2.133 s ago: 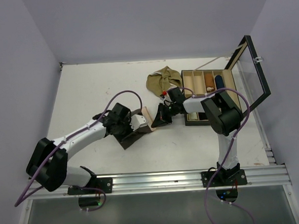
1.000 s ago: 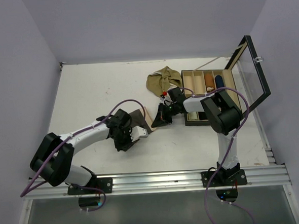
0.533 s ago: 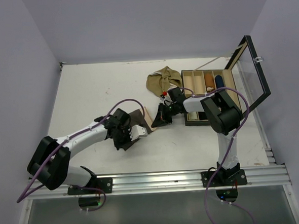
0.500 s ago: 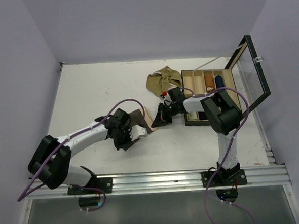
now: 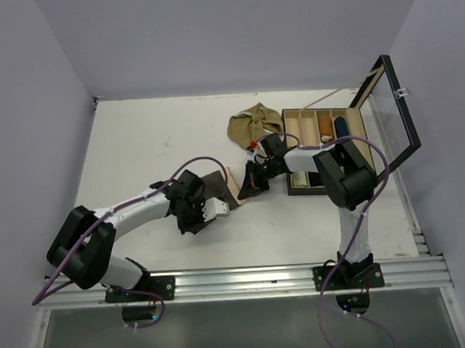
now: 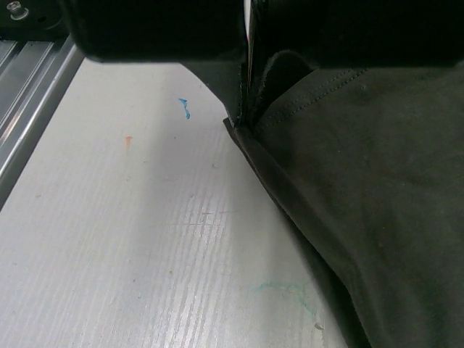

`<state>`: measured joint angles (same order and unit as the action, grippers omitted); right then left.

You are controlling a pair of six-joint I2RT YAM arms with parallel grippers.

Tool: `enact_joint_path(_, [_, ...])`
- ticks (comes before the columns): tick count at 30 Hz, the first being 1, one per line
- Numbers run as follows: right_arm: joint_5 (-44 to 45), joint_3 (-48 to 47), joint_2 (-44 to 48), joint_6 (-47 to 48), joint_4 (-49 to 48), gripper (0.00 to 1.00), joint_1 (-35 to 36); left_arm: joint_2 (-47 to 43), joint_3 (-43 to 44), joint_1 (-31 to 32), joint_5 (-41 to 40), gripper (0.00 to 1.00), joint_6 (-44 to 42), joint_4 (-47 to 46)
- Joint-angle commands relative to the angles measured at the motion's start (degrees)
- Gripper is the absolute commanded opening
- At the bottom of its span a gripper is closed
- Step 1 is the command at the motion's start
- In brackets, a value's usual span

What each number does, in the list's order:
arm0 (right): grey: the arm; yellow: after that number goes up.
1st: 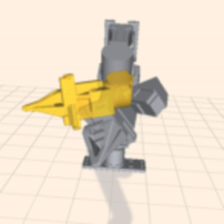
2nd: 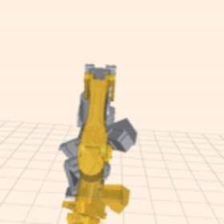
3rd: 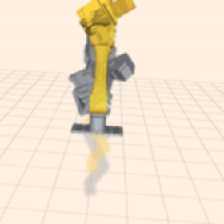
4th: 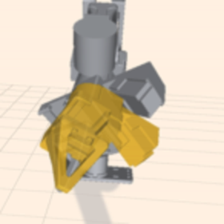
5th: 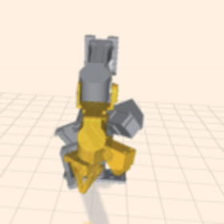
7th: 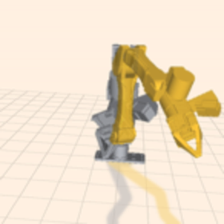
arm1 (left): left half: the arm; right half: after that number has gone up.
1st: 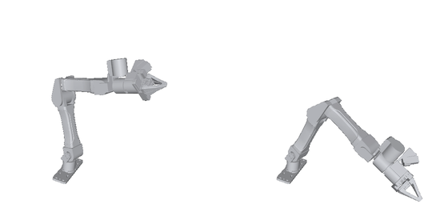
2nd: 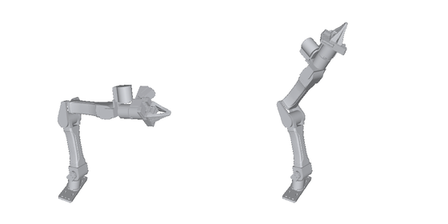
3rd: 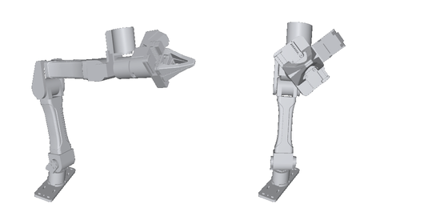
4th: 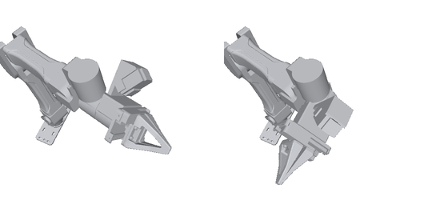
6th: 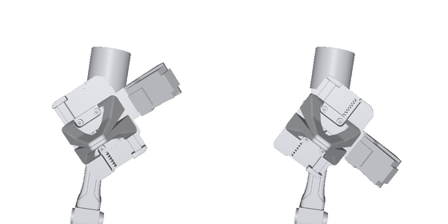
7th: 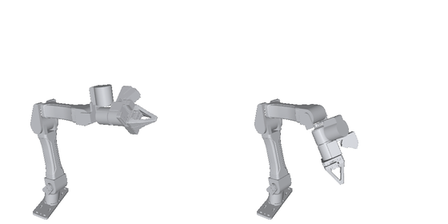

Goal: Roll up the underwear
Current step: Fold the underwear

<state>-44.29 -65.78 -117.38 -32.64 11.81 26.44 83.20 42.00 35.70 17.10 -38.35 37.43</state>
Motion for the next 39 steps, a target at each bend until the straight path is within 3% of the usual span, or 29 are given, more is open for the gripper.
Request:
enact_joint_path(1, [10.9,2.3,-0.2,7.5,7.8,0.00,-0.4,3.6,-4.7,0.2,-4.0,0.00,-3.3,-1.6])
enact_joint_path(39, [4.7,-5.3,4.6,8.0,10.6,0.00,-2.4,2.8,-6.2,0.1,-4.9,0.00,-4.7,-2.3])
